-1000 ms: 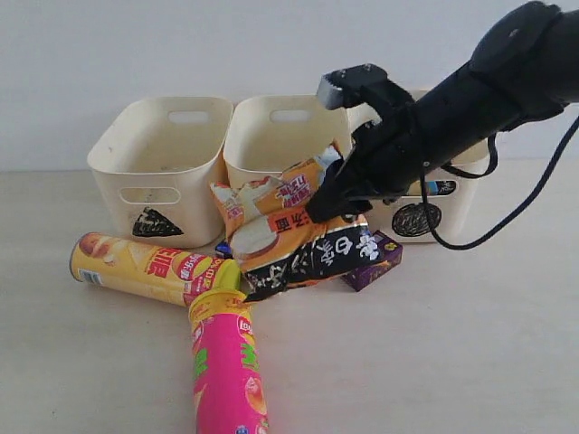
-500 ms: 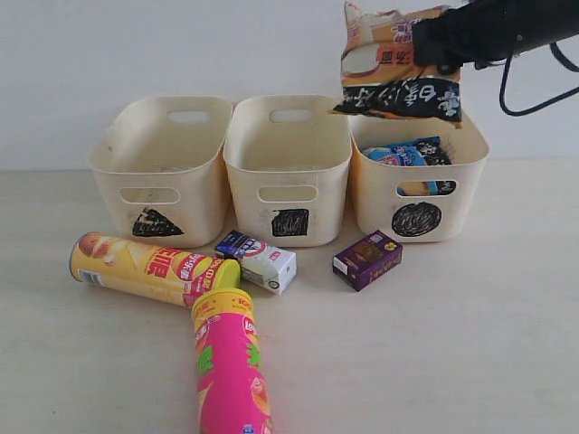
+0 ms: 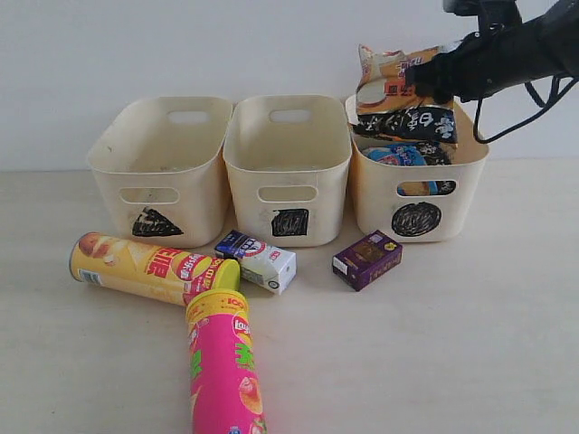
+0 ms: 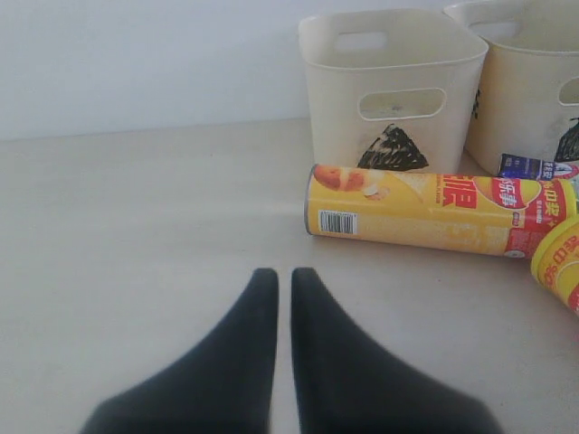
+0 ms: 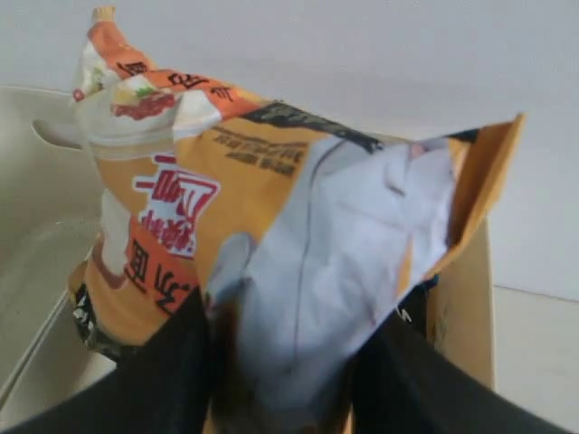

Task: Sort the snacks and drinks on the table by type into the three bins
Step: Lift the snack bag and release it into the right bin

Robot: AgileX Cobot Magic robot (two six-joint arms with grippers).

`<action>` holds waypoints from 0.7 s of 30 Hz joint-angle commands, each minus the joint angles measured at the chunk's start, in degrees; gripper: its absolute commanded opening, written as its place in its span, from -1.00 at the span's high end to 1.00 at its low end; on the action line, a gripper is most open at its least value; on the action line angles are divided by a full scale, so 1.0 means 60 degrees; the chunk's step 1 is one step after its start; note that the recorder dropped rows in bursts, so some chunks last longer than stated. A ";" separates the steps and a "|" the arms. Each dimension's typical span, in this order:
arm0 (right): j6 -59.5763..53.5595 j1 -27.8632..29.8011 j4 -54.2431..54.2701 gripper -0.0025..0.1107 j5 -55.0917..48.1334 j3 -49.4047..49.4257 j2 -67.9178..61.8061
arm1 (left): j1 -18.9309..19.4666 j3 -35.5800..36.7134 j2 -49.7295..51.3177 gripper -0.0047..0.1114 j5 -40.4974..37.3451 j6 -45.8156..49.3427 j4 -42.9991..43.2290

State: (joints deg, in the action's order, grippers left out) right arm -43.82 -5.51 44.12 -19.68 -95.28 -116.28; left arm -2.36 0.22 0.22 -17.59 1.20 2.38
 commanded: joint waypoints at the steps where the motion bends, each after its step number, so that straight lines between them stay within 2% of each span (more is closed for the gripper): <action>1: -0.0019 0.0050 0.0022 0.44 0.0074 -0.0126 0.0065 | 0.0013 -0.0037 -0.0036 0.84 0.0123 -0.0053 -0.0028; 5: -0.0039 0.0050 0.0022 -0.04 -0.0015 -0.0126 0.0065 | 0.0013 -0.0037 -0.0036 0.84 0.0123 -0.0053 -0.0028; 9: -0.0039 0.0050 0.0022 -0.39 0.0083 -0.0126 0.0065 | 0.0013 -0.0037 -0.0036 0.84 0.0123 -0.0053 -0.0028; 11: -0.0039 0.0050 0.0022 -0.46 0.0160 -0.0126 0.0065 | 0.0013 -0.0037 -0.0036 0.84 0.0123 -0.0053 -0.0028; 21: -0.0080 0.0050 -0.0193 -0.45 -0.0441 -0.0126 0.0772 | 0.0013 -0.0037 -0.0036 0.84 0.0123 -0.0053 -0.0028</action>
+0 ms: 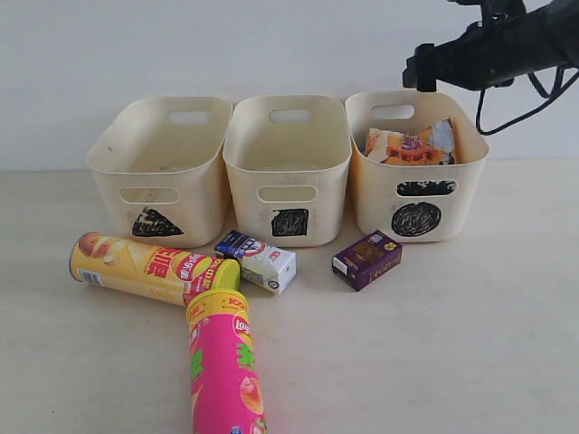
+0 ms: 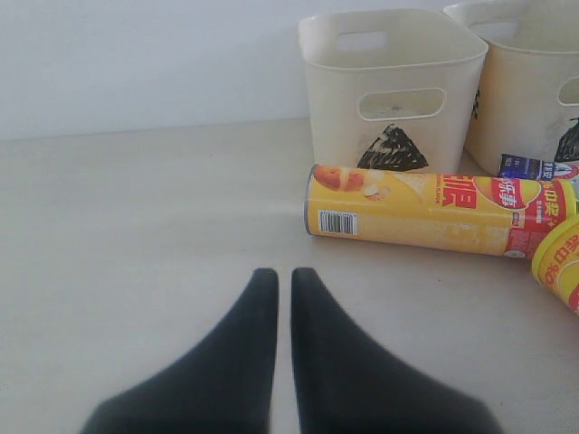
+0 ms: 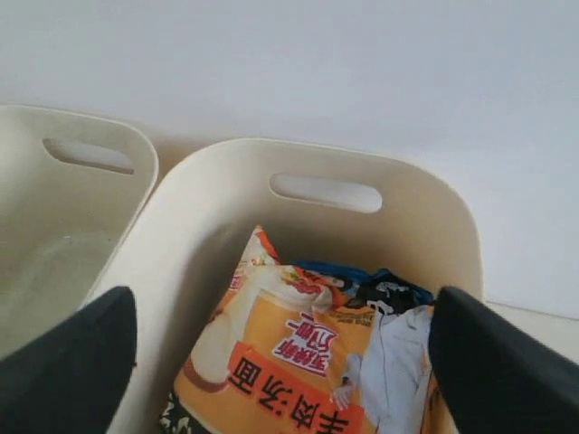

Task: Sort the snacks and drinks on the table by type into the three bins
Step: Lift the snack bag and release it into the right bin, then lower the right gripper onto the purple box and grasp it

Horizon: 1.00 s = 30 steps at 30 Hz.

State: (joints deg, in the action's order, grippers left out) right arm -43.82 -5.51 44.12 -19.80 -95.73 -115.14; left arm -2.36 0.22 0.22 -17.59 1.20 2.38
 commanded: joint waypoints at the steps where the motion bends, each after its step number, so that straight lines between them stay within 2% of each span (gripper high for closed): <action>1: -0.0080 0.0050 -0.0328 -0.44 -0.0672 -0.0051 0.0713 | 0.0013 -0.0037 -0.0036 0.84 0.0123 -0.0053 -0.0028; 3: -0.0061 0.0050 -0.0693 -0.40 -0.1189 -0.0051 0.0941 | 0.0013 -0.0037 -0.0036 0.84 0.0123 -0.0053 -0.0028; 6: -0.0171 0.0050 -0.1427 -0.12 -0.2143 -0.0051 0.1261 | 0.0013 -0.0037 -0.0036 0.84 0.0123 -0.0053 -0.0028; 12: -0.0832 0.0050 -0.1839 0.90 -0.4203 -0.0051 0.1699 | 0.0013 -0.0037 -0.0036 0.84 0.0123 -0.0053 -0.0028; 13: -0.1003 0.0050 -0.1839 0.95 -0.4551 -0.0051 0.1754 | 0.0013 -0.0037 -0.0036 0.84 0.0123 -0.0053 -0.0028; 15: -0.1605 0.0050 -0.1839 0.96 -0.5318 -0.0051 0.1775 | 0.0013 -0.0037 -0.0036 0.84 0.0123 -0.0053 -0.0028; 19: -0.4201 0.0050 -0.1618 0.96 -0.8361 -0.0051 0.1752 | 0.0013 -0.0037 -0.0036 0.84 0.0123 -0.0053 -0.0028; 20: -0.5318 0.0050 -0.1352 0.96 -0.8361 -0.0051 0.1752 | 0.0013 -0.0037 -0.0036 0.84 0.0123 -0.0053 -0.0028; 23: -0.5881 -0.0417 -0.1113 0.96 -0.8361 -0.0028 0.1752 | 0.0013 -0.0037 -0.0036 0.84 0.0123 -0.0053 -0.0028; 30: -0.8096 -0.2402 -0.3088 0.96 -0.8361 -0.0028 0.1443 | 0.0013 -0.0037 -0.0036 0.84 0.0123 -0.0053 -0.0028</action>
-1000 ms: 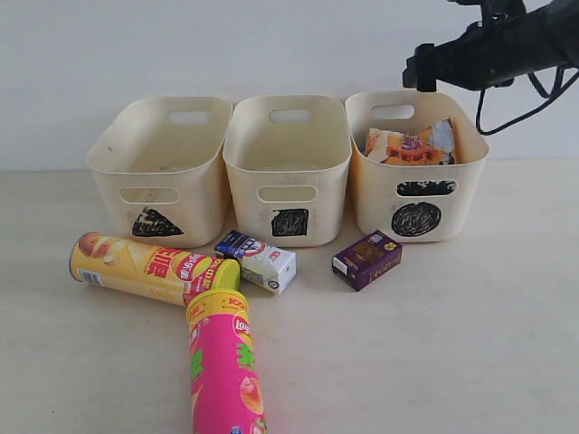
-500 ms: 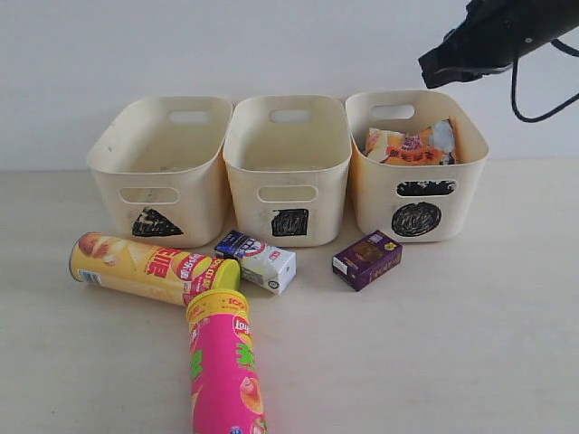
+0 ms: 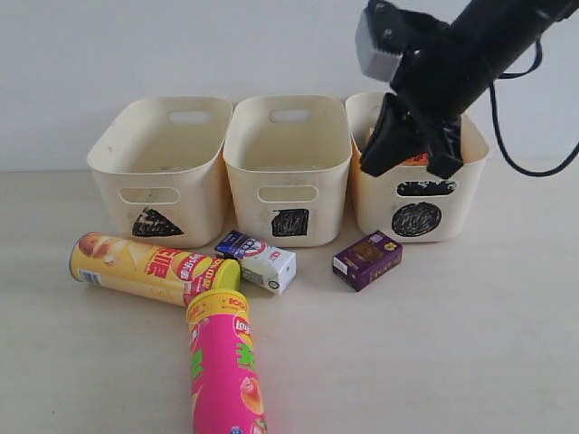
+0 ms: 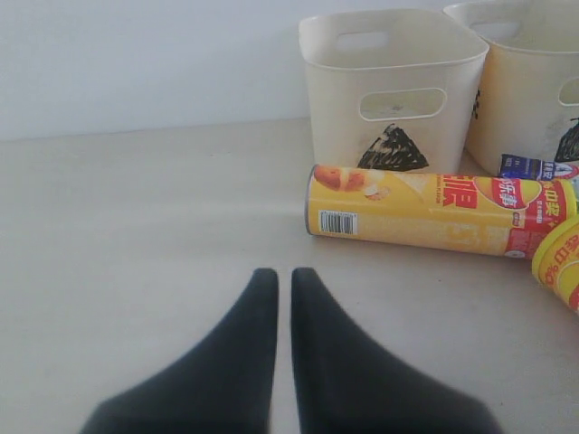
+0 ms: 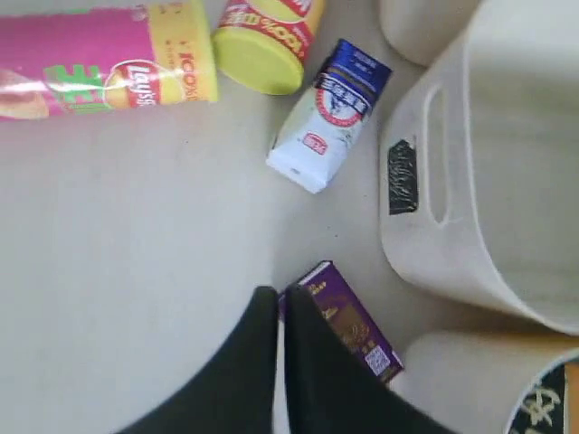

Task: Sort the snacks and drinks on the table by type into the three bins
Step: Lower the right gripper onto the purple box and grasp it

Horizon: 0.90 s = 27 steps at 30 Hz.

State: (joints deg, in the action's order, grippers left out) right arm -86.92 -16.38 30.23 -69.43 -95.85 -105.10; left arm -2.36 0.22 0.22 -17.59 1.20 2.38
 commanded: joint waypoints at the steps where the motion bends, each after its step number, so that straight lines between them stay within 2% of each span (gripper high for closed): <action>1: -0.1213 -0.0878 -0.1229 0.96 -0.0088 -0.0007 -0.0411 | 0.0013 -0.0037 -0.0036 0.84 0.0123 -0.0053 -0.0028; 5: -0.1339 -0.1391 -0.2601 0.93 -0.0088 -0.0007 -0.0987 | 0.0013 -0.0037 -0.0036 0.84 0.0123 -0.0053 -0.0028; 8: -0.1339 -0.1568 -0.2795 0.70 -0.0088 -0.0007 -0.1458 | 0.0013 -0.0037 -0.0036 0.84 0.0123 -0.0053 -0.0028; 10: -0.1339 -0.1568 -0.2683 0.40 -0.0088 -0.0007 -0.1747 | 0.0013 -0.0037 -0.0036 0.84 0.0123 -0.0053 -0.0028; 13: -0.1339 -0.1568 -0.2989 -0.17 -0.0088 -0.0007 -0.2049 | 0.0013 -0.0037 -0.0036 0.84 0.0123 -0.0053 -0.0028; 15: -0.1283 -0.1568 -0.3009 -0.47 -0.0088 -0.0007 -0.2184 | 0.0013 -0.0037 -0.0036 0.84 0.0123 -0.0053 -0.0028; 16: -0.1258 -0.1568 -0.3009 -0.54 -0.0088 -0.0007 -0.2240 | 0.0013 -0.0037 -0.0036 0.84 0.0123 -0.0053 -0.0028; 27: -0.1779 -0.1568 -0.3396 -0.49 0.0664 -0.0007 -0.2752 | 0.0013 -0.0037 -0.0036 0.84 0.0123 -0.0053 -0.0028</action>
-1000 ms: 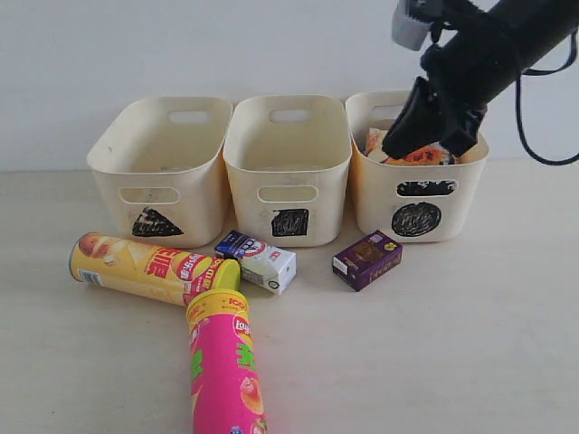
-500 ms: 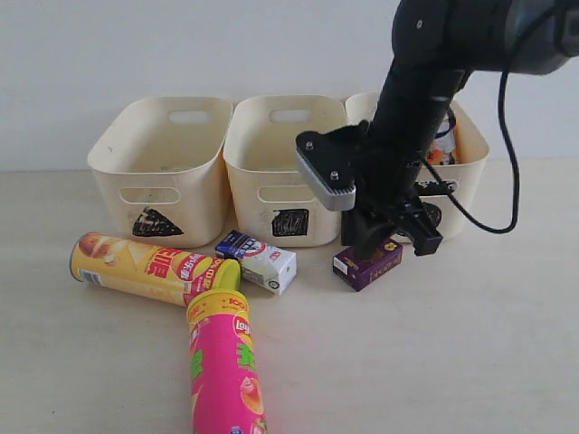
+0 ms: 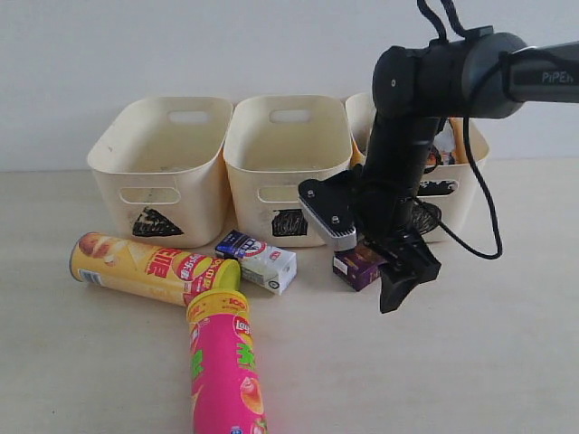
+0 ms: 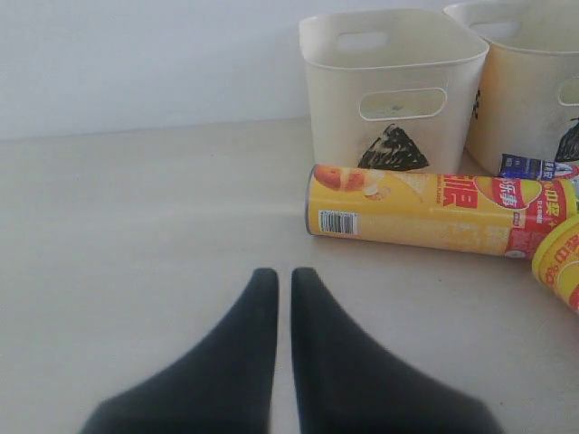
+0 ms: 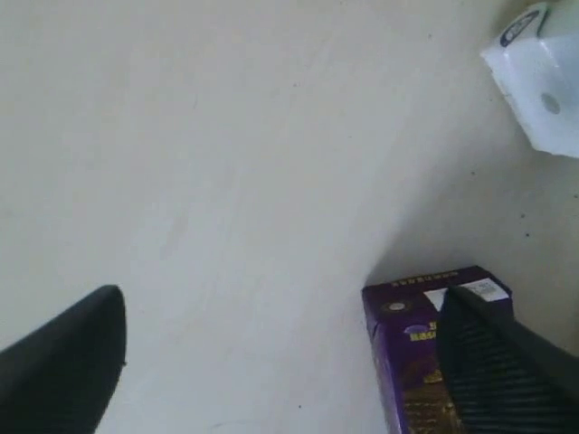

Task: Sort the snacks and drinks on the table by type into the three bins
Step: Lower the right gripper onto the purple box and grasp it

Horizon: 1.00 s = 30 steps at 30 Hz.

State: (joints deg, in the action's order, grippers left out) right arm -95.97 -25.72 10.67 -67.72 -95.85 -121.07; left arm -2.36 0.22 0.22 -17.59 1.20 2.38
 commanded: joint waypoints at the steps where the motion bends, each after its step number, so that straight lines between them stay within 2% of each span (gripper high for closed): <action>1: -0.0271 -0.0012 -0.0119 -0.49 0.0515 -0.0007 -0.0118 | 0.0013 -0.0037 -0.0036 0.84 0.0123 -0.0053 -0.0028; 21: -0.0827 -0.0012 -0.0709 -0.48 0.1990 -0.0025 -0.0980 | 0.0013 -0.0037 -0.0036 0.84 0.0123 -0.0053 -0.0028; 23: -0.0827 -0.0012 -0.0728 -0.43 0.2129 -0.0025 -0.1051 | 0.0013 -0.0037 -0.0036 0.84 0.0123 -0.0053 -0.0028; 25: -0.0827 -0.0012 -0.0839 -0.31 0.2281 -0.0025 -0.1074 | 0.0013 -0.0037 -0.0036 0.84 0.0123 -0.0053 -0.0028; 28: -0.0847 -0.0012 -0.0925 -0.02 0.2553 -0.0025 -0.1074 | 0.0013 -0.0037 -0.0036 0.84 0.0123 -0.0053 -0.0028; 30: -0.0804 -0.0012 -0.0925 0.05 0.2808 -0.0025 -0.1074 | 0.0013 -0.0037 -0.0036 0.84 0.0123 -0.0053 -0.0028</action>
State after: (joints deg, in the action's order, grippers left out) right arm -100.82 -25.74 6.82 -52.14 -95.97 -126.77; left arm -2.36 0.22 0.22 -17.59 1.20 2.38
